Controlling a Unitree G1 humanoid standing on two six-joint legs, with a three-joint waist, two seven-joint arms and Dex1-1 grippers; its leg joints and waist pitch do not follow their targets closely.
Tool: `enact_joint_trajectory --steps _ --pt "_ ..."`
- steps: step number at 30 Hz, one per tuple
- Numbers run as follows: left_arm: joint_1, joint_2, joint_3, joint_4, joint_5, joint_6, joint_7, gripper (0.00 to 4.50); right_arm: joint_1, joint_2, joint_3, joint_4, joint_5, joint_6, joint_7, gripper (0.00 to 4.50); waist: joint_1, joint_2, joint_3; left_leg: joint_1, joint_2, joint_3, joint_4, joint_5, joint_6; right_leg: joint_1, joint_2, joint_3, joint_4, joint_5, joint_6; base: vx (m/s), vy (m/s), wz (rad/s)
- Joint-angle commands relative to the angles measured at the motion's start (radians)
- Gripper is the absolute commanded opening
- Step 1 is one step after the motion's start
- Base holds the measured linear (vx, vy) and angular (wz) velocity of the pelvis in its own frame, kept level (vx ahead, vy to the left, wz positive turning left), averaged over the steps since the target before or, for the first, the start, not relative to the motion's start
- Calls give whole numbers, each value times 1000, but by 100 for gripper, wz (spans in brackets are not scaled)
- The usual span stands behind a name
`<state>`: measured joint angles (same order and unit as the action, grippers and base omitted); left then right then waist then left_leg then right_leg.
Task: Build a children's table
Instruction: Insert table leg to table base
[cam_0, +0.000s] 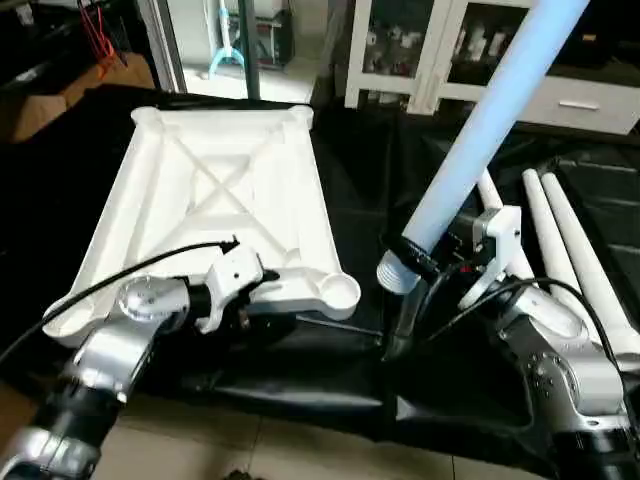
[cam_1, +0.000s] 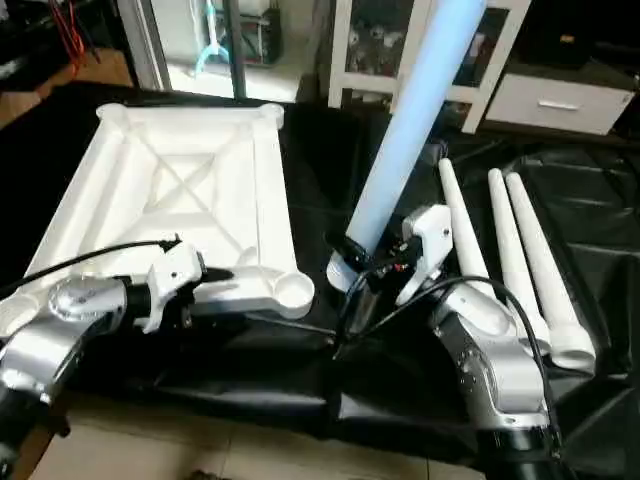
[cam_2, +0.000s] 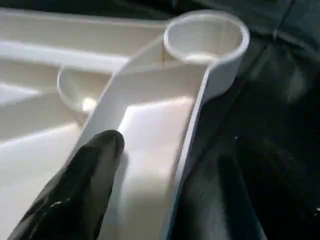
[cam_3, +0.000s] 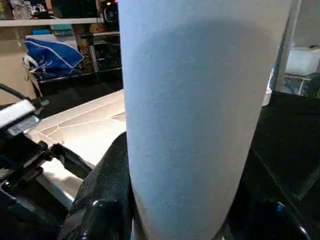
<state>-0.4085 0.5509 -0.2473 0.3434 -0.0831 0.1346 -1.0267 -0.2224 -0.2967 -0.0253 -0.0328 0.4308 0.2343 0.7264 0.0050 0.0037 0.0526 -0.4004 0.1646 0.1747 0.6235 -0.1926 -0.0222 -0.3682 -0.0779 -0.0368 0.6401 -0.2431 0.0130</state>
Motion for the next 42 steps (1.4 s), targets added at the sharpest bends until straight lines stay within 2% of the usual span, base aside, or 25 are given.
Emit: enact_joint_trajectory --steps 1,7,8,9,13,15,23,26,28,33,42 --pt "-22 21 3 23 -2 0 -39 352 8 -14 -5 -34 16 10 4 186 2 10 -63 37 63 -22 -88 -146 34 26 -62 38 -64 83 -277 0 0 0" --pt "-20 51 3 41 -3 2 -90 309 11 -16 -4 -37 16 15 8 186 2 11 -61 37 65 -20 -90 -157 31 23 -64 38 -64 70 -287 0 0 0" --pt "-25 48 5 53 -4 -3 -93 309 12 -14 -4 -37 15 15 9 186 3 11 -60 38 66 -20 -91 -165 28 22 -64 38 -64 62 -288 0 0 0" --pt "-30 47 4 67 -4 -11 -97 286 12 -13 -2 -37 15 15 9 186 2 10 -60 38 65 -20 -92 -172 26 22 -64 38 -65 56 -288 0 0 0" --pt "-42 41 0 101 3 -34 -106 274 12 -11 3 -36 14 15 9 186 3 11 -61 38 66 -20 -92 -176 21 22 -65 39 -66 49 -286 0 0 0" --pt "-46 38 0 111 9 -44 -104 241 10 -10 3 -36 15 15 8 186 3 11 -60 38 66 -20 -93 -181 18 22 -66 39 -66 49 -286 0 0 0" --pt "-62 20 6 134 6 -71 -112 192 10 -9 3 -37 14 12 7 186 5 11 -63 39 67 -19 -93 -179 18 22 -66 39 -66 53 -288 0 0 0" --pt "-61 12 5 124 -3 -78 -129 155 10 -8 5 -35 12 9 7 186 7 11 -63 38 68 -19 -93 -176 18 23 -68 39 -65 55 -289 0 0 0" --pt "-61 11 4 123 -3 -79 -131 146 9 -8 5 -34 12 9 7 186 8 10 -64 38 68 -19 -92 -172 18 23 -68 39 -65 60 -289 0 0 0" --pt "-60 14 -18 114 12 -85 -150 121 4 -9 5 -27 10 6 10 186 24 11 -66 41 68 -16 -89 -139 26 21 -67 39 -62 92 -284 0 0 0" --pt "-73 16 -45 102 47 -92 -162 89 4 -9 7 -24 7 0 12 186 27 15 -65 42 68 -16 -95 -185 -6 20 -68 38 -64 53 -269 0 0 0"
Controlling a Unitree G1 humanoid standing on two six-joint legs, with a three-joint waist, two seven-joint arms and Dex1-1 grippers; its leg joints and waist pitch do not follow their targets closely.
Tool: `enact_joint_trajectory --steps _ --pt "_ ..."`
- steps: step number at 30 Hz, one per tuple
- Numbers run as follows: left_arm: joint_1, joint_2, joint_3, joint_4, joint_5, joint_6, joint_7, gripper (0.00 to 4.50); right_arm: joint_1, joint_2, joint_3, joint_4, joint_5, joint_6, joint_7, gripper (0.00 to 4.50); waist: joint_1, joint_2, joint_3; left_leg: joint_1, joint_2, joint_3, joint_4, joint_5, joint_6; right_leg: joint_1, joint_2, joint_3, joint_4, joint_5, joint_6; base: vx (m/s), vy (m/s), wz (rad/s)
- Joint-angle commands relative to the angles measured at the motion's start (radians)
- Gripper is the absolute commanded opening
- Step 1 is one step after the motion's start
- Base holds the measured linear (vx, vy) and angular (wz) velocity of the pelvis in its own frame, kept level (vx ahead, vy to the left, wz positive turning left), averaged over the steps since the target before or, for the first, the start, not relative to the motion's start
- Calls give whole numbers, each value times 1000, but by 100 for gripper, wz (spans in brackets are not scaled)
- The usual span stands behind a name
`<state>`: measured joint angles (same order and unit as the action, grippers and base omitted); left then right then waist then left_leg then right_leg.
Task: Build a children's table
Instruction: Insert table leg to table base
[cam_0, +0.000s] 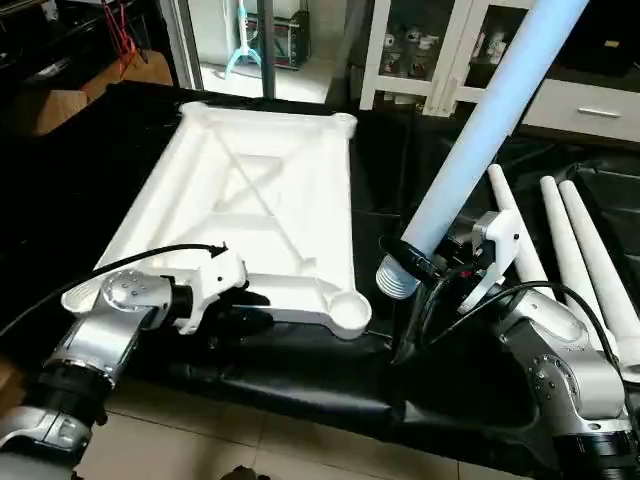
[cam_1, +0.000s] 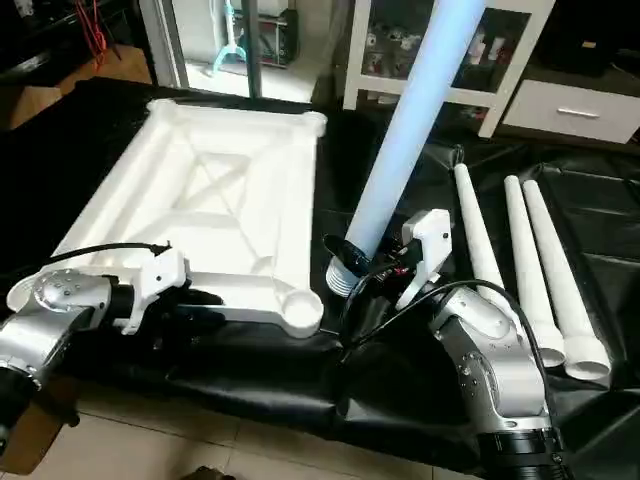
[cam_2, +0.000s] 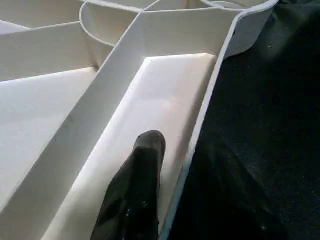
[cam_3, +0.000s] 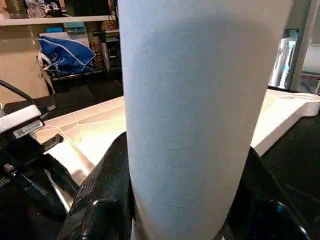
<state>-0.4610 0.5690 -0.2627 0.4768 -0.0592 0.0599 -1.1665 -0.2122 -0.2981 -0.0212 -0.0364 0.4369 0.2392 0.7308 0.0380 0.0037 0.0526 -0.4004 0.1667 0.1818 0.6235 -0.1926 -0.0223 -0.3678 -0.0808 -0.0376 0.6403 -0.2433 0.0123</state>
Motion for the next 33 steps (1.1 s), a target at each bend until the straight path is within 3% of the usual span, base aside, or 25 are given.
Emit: enact_joint_trajectory --steps 1,6,8,14,18,24,27,29,30,33 --pt "-21 -2 -31 -33 27 -14 -19 89 -7 -7 3 -20 0 -5 8 186 -6 15 -65 42 66 -22 -94 -181 -6 19 -65 39 -64 61 -269 0 0 0" --pt "-12 -3 -46 -61 48 6 -6 80 -7 -5 4 -20 -2 -7 6 186 -5 17 -66 41 67 -23 -94 -171 -2 21 -65 38 -62 83 -272 0 0 0" --pt "16 9 -88 -125 120 61 41 77 -5 -4 5 -22 -3 -9 6 186 -6 18 -66 42 71 -25 -96 -170 -1 22 -65 37 -61 92 -270 0 0 0" --pt "72 -31 -118 -280 189 229 155 71 -4 3 14 -24 -7 -12 2 186 -9 15 -63 39 69 -23 -94 -178 0 22 -66 39 -66 56 -271 0 0 0" --pt "85 -91 -94 -343 150 286 209 69 1 9 23 -27 -7 -11 4 186 -9 7 -60 36 68 -23 -94 -184 4 23 -66 40 -71 25 -268 0 0 0" --pt "141 -107 -79 -478 99 352 192 67 9 11 34 -27 -3 -3 14 186 -10 9 -63 32 67 -25 -90 -136 29 24 -64 39 -68 66 -262 0 0 0" --pt "195 -92 -74 -550 78 324 176 67 9 9 35 -22 -2 -3 17 186 -12 4 -63 32 67 -23 -87 -104 58 24 -60 37 -66 108 -270 0 0 0" --pt "201 -88 -71 -552 75 309 174 67 7 6 34 -20 -1 -3 18 186 -10 9 -61 35 67 -22 -88 -112 63 20 -60 37 -69 83 -266 0 0 0" --pt "206 -85 -66 -559 69 301 172 120 6 3 32 -18 0 -3 19 186 -9 9 -60 36 67 -22 -89 -118 60 20 -59 37 -69 71 -264 0 0 0" --pt "204 -82 -51 -586 57 315 168 134 0 -2 27 -11 1 -3 22 186 -10 0 -56 36 67 -21 -94 -152 42 19 -59 38 -74 15 -254 0 0 0"
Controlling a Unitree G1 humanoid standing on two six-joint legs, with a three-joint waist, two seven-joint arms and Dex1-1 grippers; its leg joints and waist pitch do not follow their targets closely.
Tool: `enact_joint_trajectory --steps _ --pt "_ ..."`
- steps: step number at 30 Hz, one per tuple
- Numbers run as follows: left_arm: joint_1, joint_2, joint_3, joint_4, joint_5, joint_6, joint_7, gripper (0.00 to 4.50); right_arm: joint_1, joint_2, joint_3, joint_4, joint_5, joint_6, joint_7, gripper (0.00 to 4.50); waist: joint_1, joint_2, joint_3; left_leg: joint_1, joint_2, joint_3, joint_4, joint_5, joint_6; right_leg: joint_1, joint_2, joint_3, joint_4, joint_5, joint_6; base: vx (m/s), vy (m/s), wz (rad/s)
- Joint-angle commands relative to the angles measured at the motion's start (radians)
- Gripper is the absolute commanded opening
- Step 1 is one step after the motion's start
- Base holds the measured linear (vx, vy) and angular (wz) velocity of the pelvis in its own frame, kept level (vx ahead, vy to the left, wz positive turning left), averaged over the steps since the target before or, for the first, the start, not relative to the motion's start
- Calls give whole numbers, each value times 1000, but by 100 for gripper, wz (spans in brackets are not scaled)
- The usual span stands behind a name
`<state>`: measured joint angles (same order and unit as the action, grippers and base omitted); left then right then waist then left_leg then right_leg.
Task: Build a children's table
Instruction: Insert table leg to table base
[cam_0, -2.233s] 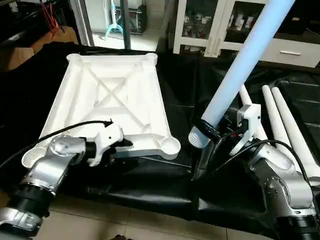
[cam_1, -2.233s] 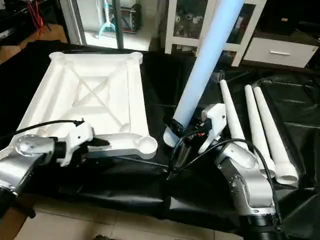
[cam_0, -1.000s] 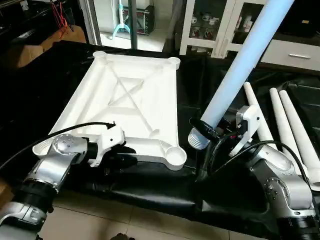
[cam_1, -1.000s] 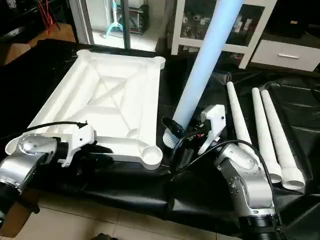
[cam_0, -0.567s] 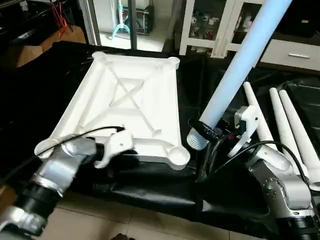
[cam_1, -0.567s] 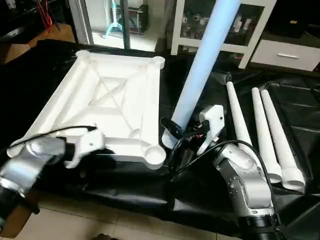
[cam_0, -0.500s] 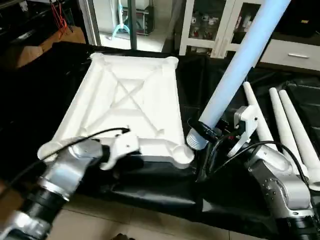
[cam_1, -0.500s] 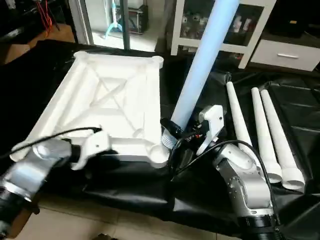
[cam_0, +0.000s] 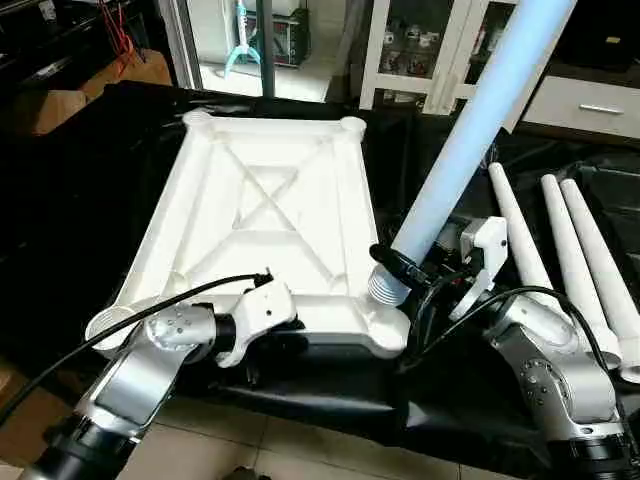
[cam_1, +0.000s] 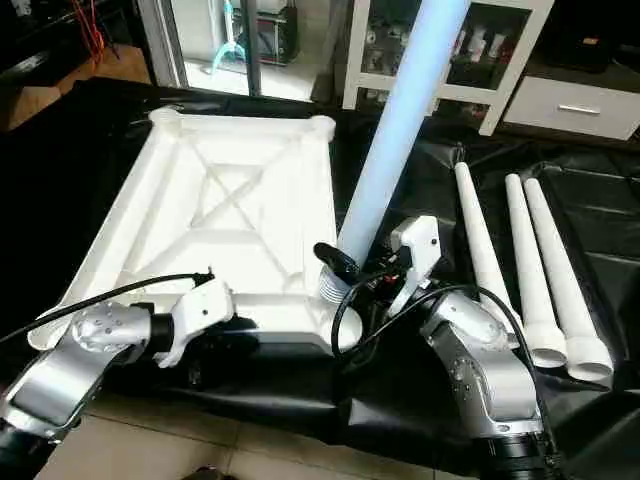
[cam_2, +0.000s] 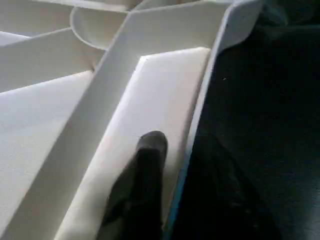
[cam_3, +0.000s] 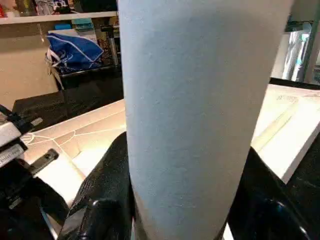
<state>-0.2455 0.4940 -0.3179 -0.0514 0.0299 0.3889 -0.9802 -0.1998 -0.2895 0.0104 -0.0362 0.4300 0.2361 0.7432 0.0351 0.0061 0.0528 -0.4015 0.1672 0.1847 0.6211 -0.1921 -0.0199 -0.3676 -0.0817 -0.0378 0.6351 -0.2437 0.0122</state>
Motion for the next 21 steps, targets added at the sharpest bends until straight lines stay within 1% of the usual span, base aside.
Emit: enact_joint_trajectory --steps 1,2,3,4,5,6,7,9,10,11,12,13,14,15,16,17,18,19,20,21 --pt "-18 -4 9 -73 -33 -26 -18 153 -16 -13 -6 -7 7 0 12 186 -5 1 -57 38 68 -25 -93 -160 33 18 -61 39 -69 -2 -251 0 0 0" --pt "-23 -9 13 -74 -35 -31 -13 153 -18 -14 -7 -5 6 -1 13 186 -7 1 -55 37 68 -26 -95 -167 25 18 -59 38 -70 -7 -248 0 0 0" --pt "-30 -17 20 -76 -38 -38 -5 172 -21 -15 -8 -1 5 -2 15 186 -8 2 -54 37 68 -26 -96 -174 21 18 -59 38 -70 -11 -247 0 0 0" --pt "-37 -22 23 -74 -41 -51 0 172 -24 -15 -8 1 4 -2 15 186 -9 0 -54 37 67 -25 -95 -182 16 17 -59 39 -72 -15 -244 0 0 0" --pt "-46 -29 25 -65 -40 -69 7 172 -26 -15 -8 3 3 -3 16 186 -10 -1 -54 36 66 -25 -94 -180 14 19 -60 40 -73 -14 -240 0 0 0" --pt "-57 -33 25 -54 -46 -70 1 172 -27 -14 -7 3 2 -3 15 186 -9 2 -55 36 66 -25 -93 -175 13 19 -61 40 -71 -8 -239 0 0 0" --pt "-60 -33 24 -51 -48 -70 -3 172 -27 -14 -7 2 2 -3 15 186 -11 1 -56 34 65 -25 -92 -160 16 20 -59 40 -70 12 -236 0 0 0" --pt "-74 -21 8 -31 -43 -82 -21 172 -24 -15 -7 -1 3 -3 15 186 -12 2 -57 33 63 -25 -91 -144 22 21 -59 40 -68 34 -236 0 0 0" --pt "-83 -10 -7 -12 -46 -119 -47 172 -18 -15 -7 -5 2 -6 15 186 -12 7 -57 34 62 -26 -90 -140 22 20 -57 39 -69 43 -235 0 0 0" --pt "-86 3 -19 -6 -44 -118 -69 172 -12 -14 -8 -10 2 -6 13 186 -10 17 -60 36 62 -27 -90 -137 19 21 -57 39 -65 57 -235 0 0 0" --pt "-87 12 -26 -3 -44 -116 -83 172 -8 -14 -9 -14 2 -6 12 186 -12 14 -59 37 62 -26 -90 -140 18 19 -55 38 -67 61 -235 0 0 0" --pt "-86 21 -33 2 -40 -122 -94 172 -4 -14 -10 -17 2 -6 9 186 -12 17 -61 38 62 -27 -89 -134 16 21 -54 38 -62 81 -239 0 0 0" --pt "-84 32 -40 13 -37 -138 -109 172 2 -13 -12 -23 2 -6 5 186 -13 18 -61 38 62 -26 -89 -134 14 20 -54 37 -63 96 -245 0 0 0" --pt "-83 35 -41 15 -36 -141 -113 172 3 -13 -13 -24 2 -6 4 186 -12 22 -61 39 63 -26 -89 -138 12 20 -54 37 -62 98 -247 0 0 0" --pt "-80 41 -45 21 -32 -152 -119 172 6 -13 -14 -27 2 -6 2 186 -12 19 -61 38 63 -26 -90 -145 11 22 -54 37 -62 99 -251 0 0 0" --pt "-77 51 -51 25 -32 -150 -134 172 10 -14 -16 -31 2 -6 0 186 -11 25 -61 39 63 -26 -90 -148 9 21 -55 37 -62 98 -253 0 0 0" --pt "-72 61 -56 32 -33 -161 -151 172 13 -15 -18 -35 4 -5 -1 186 -12 22 -60 40 63 -25 -91 -158 6 21 -54 37 -63 91 -255 0 0 0" --pt "-71 64 -57 35 -31 -169 -154 172 14 -15 -19 -36 4 -5 -1 186 -11 22 -60 39 63 -25 -91 -164 6 21 -55 38 -63 79 -255 0 0 0" --pt "-71 64 -56 45 -25 -188 -144 172 17 -16 -19 -39 5 -5 -2 186 -12 27 -60 41 64 -25 -92 -175 0 20 -55 37 -64 73 -256 0 0 0" --pt "-76 64 -56 68 -12 -205 -129 172 21 -16 -19 -43 5 -4 -2 186 -12 25 -60 41 64 -25 -92 -176 -2 20 -55 38 -64 75 -257 0 0 0"
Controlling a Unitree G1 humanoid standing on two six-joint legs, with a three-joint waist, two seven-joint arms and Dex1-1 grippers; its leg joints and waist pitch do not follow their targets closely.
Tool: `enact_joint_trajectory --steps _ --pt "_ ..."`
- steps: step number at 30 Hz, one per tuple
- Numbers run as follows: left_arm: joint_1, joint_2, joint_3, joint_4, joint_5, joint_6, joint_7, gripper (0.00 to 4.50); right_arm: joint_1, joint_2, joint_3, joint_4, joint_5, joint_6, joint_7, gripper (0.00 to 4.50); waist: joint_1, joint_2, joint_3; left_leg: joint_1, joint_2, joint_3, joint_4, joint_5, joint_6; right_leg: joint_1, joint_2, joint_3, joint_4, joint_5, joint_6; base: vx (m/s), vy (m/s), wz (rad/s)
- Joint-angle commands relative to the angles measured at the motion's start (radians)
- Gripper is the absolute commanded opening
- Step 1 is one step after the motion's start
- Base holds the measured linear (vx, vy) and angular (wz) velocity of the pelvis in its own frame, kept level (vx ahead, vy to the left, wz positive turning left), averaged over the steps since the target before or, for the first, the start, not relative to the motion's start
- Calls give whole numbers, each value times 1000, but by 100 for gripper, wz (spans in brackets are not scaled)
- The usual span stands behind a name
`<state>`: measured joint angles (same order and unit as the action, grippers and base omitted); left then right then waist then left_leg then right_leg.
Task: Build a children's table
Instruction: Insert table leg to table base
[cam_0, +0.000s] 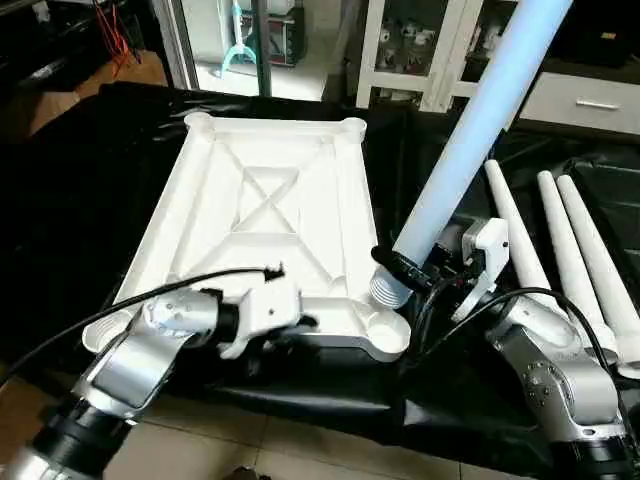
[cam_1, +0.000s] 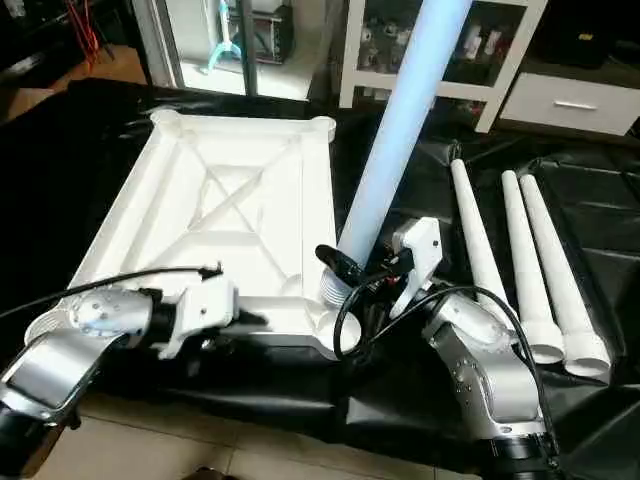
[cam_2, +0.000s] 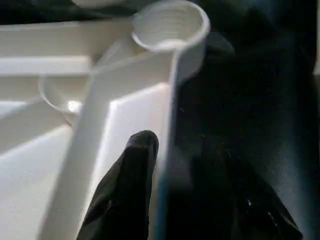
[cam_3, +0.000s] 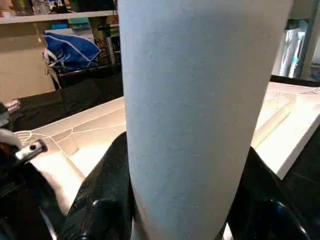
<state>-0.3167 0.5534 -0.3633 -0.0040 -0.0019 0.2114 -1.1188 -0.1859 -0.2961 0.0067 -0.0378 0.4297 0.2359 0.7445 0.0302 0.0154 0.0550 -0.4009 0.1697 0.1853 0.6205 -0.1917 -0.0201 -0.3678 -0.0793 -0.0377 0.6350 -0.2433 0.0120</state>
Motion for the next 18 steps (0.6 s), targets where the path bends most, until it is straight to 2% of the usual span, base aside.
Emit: enact_joint_trajectory --steps 1,6,12,18 --pt "-8 6 -12 35 27 -35 15 172 9 -9 -15 -44 5 -3 -4 186 -7 18 -62 40 62 -26 -92 -180 -5 21 -57 37 -63 76 -256 0 0 0" --pt "-24 -12 0 87 30 -60 46 144 14 -6 -10 -47 4 -3 -6 186 -7 16 -64 41 62 -26 -92 -184 -11 21 -59 38 -62 82 -256 0 0 0" --pt "-35 -19 -1 118 37 -85 54 98 14 -3 -7 -48 4 -5 -9 186 -6 15 -67 39 62 -26 -88 -149 6 24 -60 37 -59 125 -261 0 0 0" --pt "-34 1 -23 132 53 -105 34 39 12 -4 -7 -46 3 -7 -9 186 -5 16 -66 40 63 -26 -91 -182 -3 23 -60 37 -62 76 -259 0 0 0"
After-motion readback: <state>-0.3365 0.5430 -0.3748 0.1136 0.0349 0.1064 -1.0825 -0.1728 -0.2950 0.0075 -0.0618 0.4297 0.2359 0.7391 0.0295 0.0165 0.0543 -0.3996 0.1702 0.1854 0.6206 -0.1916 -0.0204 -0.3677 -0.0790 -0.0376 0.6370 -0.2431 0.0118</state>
